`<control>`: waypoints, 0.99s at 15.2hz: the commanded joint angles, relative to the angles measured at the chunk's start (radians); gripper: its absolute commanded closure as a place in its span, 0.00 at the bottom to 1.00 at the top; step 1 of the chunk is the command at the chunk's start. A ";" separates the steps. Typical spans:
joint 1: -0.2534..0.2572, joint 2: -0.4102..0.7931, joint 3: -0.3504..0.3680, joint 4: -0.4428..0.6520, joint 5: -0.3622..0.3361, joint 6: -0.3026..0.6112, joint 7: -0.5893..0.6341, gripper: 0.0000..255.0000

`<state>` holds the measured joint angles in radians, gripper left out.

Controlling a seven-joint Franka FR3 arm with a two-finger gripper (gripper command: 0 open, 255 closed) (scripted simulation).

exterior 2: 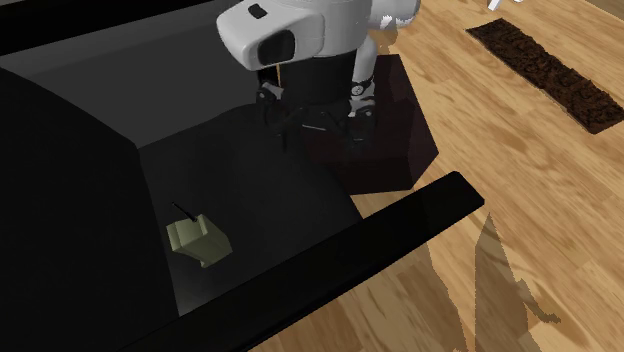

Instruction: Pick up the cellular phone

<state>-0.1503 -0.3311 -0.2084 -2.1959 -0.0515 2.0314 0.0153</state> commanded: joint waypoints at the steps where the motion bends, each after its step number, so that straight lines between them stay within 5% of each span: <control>1: -0.013 0.061 -0.027 0.031 0.003 0.023 -0.018 0.00; 15: -0.125 0.497 -0.160 0.316 0.115 0.109 -0.144 0.00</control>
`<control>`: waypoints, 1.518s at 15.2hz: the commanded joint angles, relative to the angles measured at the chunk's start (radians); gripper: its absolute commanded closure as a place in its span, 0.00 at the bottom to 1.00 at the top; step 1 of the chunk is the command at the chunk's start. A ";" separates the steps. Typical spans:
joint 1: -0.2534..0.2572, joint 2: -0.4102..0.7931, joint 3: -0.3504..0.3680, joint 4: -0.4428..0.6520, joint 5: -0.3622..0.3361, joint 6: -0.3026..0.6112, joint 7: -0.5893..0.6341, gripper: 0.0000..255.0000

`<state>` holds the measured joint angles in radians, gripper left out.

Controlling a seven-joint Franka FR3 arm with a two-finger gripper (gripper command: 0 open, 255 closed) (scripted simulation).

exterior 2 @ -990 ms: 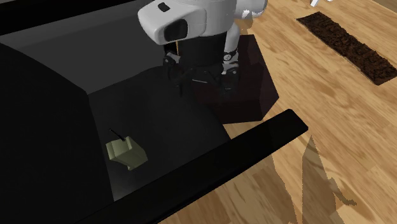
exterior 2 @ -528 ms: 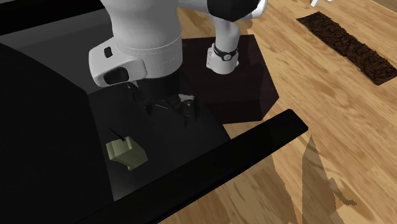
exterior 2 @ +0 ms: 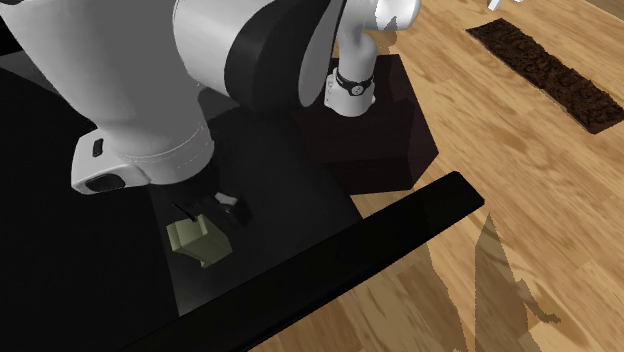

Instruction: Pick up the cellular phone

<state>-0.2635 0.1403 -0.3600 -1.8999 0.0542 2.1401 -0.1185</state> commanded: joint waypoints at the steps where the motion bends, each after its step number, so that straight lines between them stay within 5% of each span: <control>1: -0.023 0.059 -0.013 0.047 0.021 0.001 -0.019 0.00; 7: -0.107 0.259 -0.032 0.227 0.090 -0.013 -0.062 0.00; 17: -0.113 0.299 -0.021 0.181 0.111 0.071 -0.073 0.00; 18: -0.113 0.299 -0.021 0.180 0.110 0.071 -0.073 1.00; 23: -0.113 0.299 -0.021 0.181 0.110 0.071 -0.073 1.00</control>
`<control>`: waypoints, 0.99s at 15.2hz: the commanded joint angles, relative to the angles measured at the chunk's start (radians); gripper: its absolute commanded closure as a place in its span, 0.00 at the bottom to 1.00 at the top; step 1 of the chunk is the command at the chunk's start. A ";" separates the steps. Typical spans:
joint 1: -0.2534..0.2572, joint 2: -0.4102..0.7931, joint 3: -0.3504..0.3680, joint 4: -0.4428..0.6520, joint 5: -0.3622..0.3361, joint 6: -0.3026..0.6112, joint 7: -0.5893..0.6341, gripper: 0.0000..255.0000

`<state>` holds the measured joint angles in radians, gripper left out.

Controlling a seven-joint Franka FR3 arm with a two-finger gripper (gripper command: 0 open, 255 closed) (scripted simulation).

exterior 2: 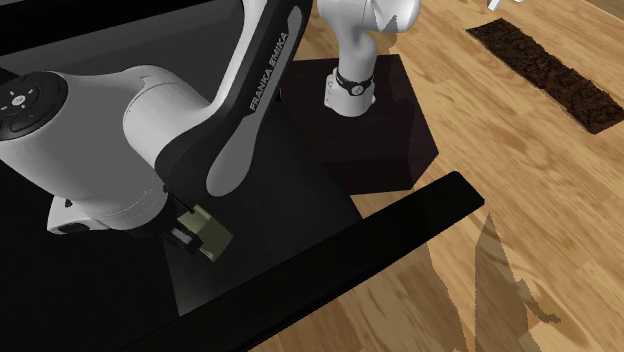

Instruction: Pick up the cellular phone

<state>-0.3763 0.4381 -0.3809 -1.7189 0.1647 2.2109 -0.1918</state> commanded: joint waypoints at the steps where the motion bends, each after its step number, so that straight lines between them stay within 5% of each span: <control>1: 0.000 0.001 0.000 -0.001 0.000 0.000 0.000 1.00; 15: 0.007 -0.054 -0.014 0.072 -0.028 -0.124 0.016 1.00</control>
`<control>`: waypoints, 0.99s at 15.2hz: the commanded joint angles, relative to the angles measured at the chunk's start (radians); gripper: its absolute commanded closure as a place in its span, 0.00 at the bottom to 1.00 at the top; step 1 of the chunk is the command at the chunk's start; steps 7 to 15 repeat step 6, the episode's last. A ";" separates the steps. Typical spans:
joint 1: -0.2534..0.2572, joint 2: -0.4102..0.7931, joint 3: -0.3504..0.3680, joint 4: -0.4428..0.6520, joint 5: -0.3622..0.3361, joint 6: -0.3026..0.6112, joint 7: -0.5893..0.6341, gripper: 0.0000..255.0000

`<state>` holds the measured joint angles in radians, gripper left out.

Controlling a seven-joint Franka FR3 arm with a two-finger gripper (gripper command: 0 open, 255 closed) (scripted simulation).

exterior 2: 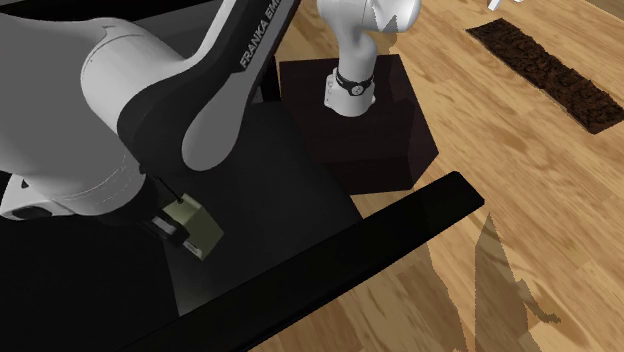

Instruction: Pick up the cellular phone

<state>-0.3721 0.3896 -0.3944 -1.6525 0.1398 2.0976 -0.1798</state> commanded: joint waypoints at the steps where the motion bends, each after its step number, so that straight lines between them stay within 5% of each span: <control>1: 0.003 -0.010 -0.002 0.014 -0.005 -0.022 0.005 1.00; 15: 0.003 -0.021 -0.004 0.041 -0.011 -0.060 0.008 1.00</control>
